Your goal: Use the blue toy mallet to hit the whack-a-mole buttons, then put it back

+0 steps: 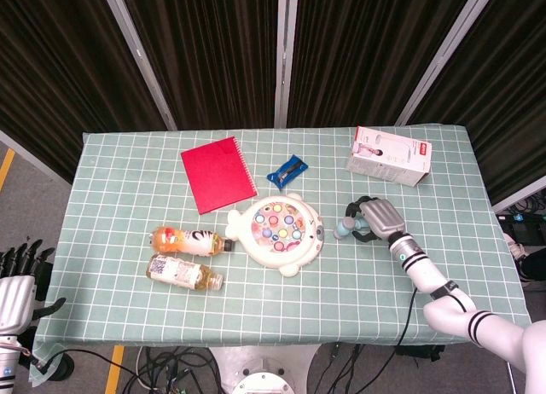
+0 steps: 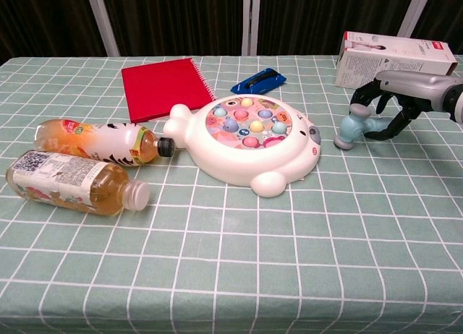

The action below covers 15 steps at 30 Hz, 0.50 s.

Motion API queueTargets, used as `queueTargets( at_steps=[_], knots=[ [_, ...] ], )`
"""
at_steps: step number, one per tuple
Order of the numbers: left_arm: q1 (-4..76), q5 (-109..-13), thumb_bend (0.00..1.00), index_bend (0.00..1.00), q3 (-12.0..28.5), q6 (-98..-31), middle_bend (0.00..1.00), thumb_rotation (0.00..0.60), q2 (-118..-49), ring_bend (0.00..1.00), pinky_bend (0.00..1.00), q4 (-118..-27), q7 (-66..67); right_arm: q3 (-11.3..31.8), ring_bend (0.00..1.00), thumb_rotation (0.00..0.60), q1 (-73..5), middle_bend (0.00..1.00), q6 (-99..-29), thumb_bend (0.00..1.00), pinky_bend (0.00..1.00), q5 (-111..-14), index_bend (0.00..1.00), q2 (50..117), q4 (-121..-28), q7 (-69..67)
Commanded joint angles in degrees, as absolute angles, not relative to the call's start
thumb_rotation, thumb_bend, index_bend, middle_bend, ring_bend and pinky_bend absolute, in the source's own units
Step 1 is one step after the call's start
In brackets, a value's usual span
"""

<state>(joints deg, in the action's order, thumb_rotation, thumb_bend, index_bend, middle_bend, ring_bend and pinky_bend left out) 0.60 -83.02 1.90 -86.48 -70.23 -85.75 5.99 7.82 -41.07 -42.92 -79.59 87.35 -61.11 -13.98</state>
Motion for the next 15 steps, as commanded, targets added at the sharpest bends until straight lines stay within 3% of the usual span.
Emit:
queueTargets(
  at_steps=[1,15],
  knots=[
    [0.6,-83.0,0.03,0.16,1.9,-86.5,0.06,0.6,-70.2,0.0,0.0,-85.8,6.1,7.2,0.23,0.6,-41.1,0.41,-43.7,0.23,0.33,-80.6,0.43,88.0,-60.0,-15.5],
    [0.6,-83.0,0.03,0.16,1.9,-86.6,0.06,0.6,-69.9,0.0,0.0,-86.1,6.3,5.7,0.29,0.6,-41.5,0.46,-45.7,0.27,0.4,-82.7,0.48,89.5,-56.7,-19.6]
  ],
)
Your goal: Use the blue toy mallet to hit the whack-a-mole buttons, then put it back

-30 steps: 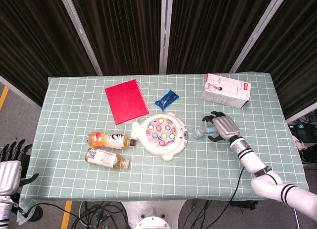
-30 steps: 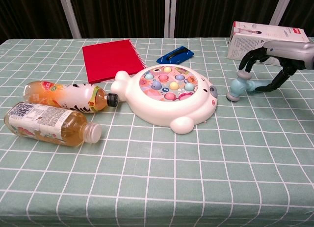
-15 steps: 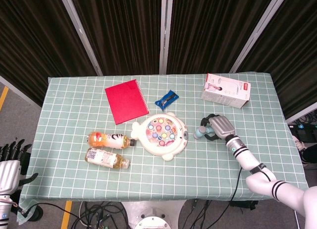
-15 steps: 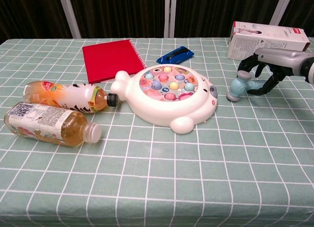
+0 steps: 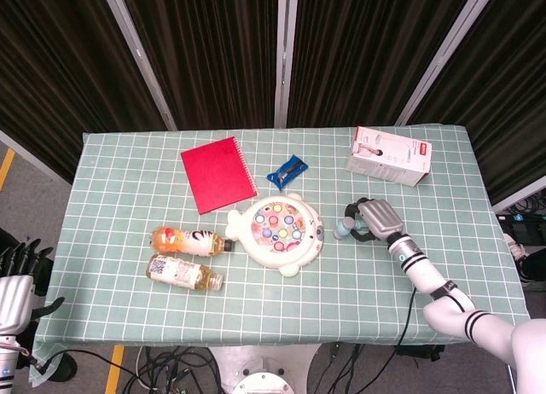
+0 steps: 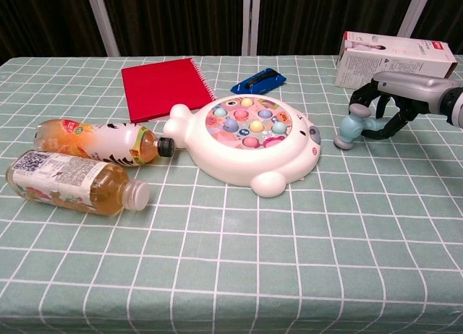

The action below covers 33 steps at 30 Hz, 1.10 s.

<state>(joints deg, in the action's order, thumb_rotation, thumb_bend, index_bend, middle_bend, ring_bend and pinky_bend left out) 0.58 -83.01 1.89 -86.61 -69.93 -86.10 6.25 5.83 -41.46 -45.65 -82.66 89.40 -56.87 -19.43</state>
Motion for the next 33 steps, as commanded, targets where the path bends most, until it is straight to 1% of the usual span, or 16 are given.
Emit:
queueTargets(
  at_steps=[1,16,26,33],
  knots=[
    [0.5,-83.0,0.03,0.16,1.9,-86.6,0.06,0.6,-69.9,0.0,0.0,-86.1,6.3,5.6,0.29,0.6,-41.5,0.46,-45.7,0.27,0.4,-82.7,0.49,89.6,-56.6,-19.8],
    [0.4,-82.9,0.03,0.15,1.6,-86.6,0.06,0.6,-69.8,0.0,0.0,-86.3,6.5,5.0,0.33,0.6,-41.4,0.5,-47.0,0.3,0.44,-83.2,0.53,90.2,-55.0,-21.7],
    [0.3,-82.8,0.03,0.15,1.5,-86.5,0.06,0.6,-69.7,0.0,0.0,-86.5,6.6,4.7,0.42,0.6,-41.0,0.58,-49.6,0.4,0.54,-84.3,0.65,89.2,-55.4,-21.6],
    [0.1,-83.0,0.03,0.15,1.4,-86.7,0.06,0.6,-69.7,0.0,0.0,-86.8,6.8,4.7,0.47,0.6,-40.6,0.62,-51.9,0.45,0.6,-85.0,0.71,85.8,-59.5,-19.8]
  ],
)
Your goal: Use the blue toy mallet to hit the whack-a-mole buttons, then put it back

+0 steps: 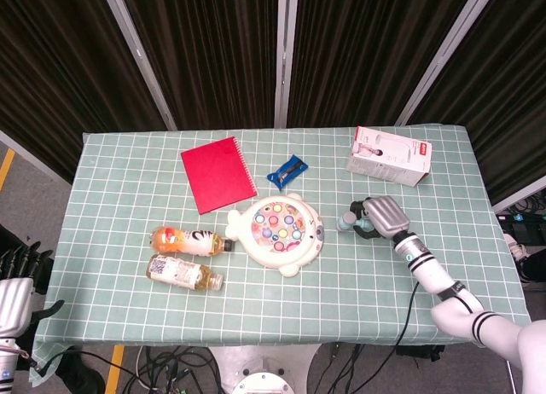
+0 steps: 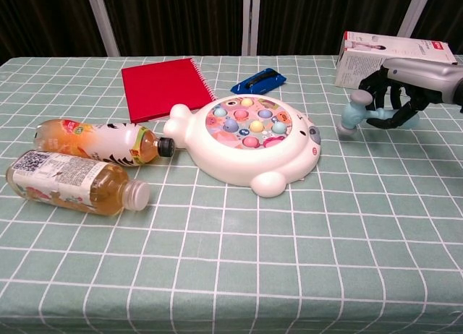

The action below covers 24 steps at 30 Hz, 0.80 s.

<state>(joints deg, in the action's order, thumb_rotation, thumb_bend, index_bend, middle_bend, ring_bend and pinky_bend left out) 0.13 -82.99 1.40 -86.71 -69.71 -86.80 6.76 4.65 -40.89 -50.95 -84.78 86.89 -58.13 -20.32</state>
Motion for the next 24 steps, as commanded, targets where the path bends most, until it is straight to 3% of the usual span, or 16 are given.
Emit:
queueTargets(
  at_steps=[1,10,16,24],
  knots=[
    [0.1,-83.0,0.03,0.15,1.3,-86.7,0.06,0.6,-69.7,0.0,0.0,-86.8,6.8,4.8,0.48,0.6,-40.5,0.63,-52.2,0.45,0.61,-85.0,0.72,85.4,-60.1,-19.8],
    [-0.4,-83.3,0.03,0.15,1.2,-87.5,0.06,0.6,-69.2,0.0,0.0,-87.4,6.9,5.2,0.49,0.6,-40.3,0.63,-55.8,0.48,0.63,-87.3,0.73,78.5,-71.0,-20.2],
    [-0.6,-83.8,0.03,0.15,1.2,-88.2,0.06,0.6,-68.9,0.0,0.0,-87.7,6.9,5.8,0.49,0.6,-45.0,0.63,-48.8,0.48,0.63,-87.6,0.74,73.1,-80.9,-16.3],
    [-0.9,-83.9,0.03,0.15,1.0,-88.3,0.06,0.6,-69.1,0.0,0.0,-87.2,6.2,9.0,0.49,0.6,-51.9,0.63,-39.0,0.48,0.63,-81.5,0.74,73.8,-84.1,-6.7]
  ],
)
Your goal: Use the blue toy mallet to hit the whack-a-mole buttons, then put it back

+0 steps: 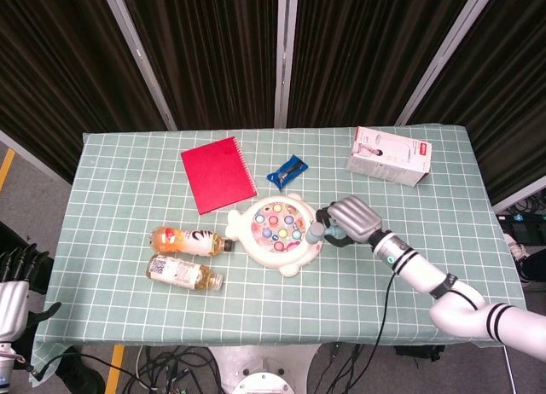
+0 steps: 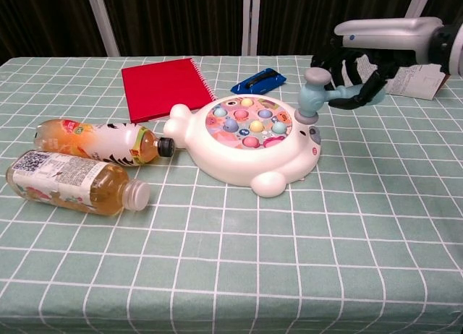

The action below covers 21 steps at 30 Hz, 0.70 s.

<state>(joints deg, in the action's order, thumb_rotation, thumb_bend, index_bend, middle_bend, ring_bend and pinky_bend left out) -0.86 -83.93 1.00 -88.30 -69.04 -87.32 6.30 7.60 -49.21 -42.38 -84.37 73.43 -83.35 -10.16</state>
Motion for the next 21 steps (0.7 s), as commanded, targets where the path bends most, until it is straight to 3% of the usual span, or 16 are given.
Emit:
queueTargets(
  at_steps=[1,14,21],
  knots=[
    [-0.9,-83.9,0.03,0.15,1.0,-88.3,0.06,0.6,-69.2,0.0,0.0,-87.1,6.1,9.2,0.49,0.6,-52.4,0.63,-38.2,0.48,0.63,-80.6,0.74,74.1,-83.9,-5.8],
    [-0.8,-83.8,0.03,0.15,1.0,-87.6,0.06,0.6,-69.8,0.0,0.0,-85.8,5.0,9.1,0.49,0.6,-56.3,0.63,-33.3,0.48,0.64,-72.2,0.74,78.6,-80.8,2.7],
    [-0.9,-83.9,0.03,0.15,1.0,-87.8,0.06,0.6,-70.0,0.0,0.0,-85.3,4.7,9.7,0.49,0.6,-55.4,0.63,-36.6,0.48,0.64,-72.0,0.74,77.6,-83.1,3.0]
  ],
)
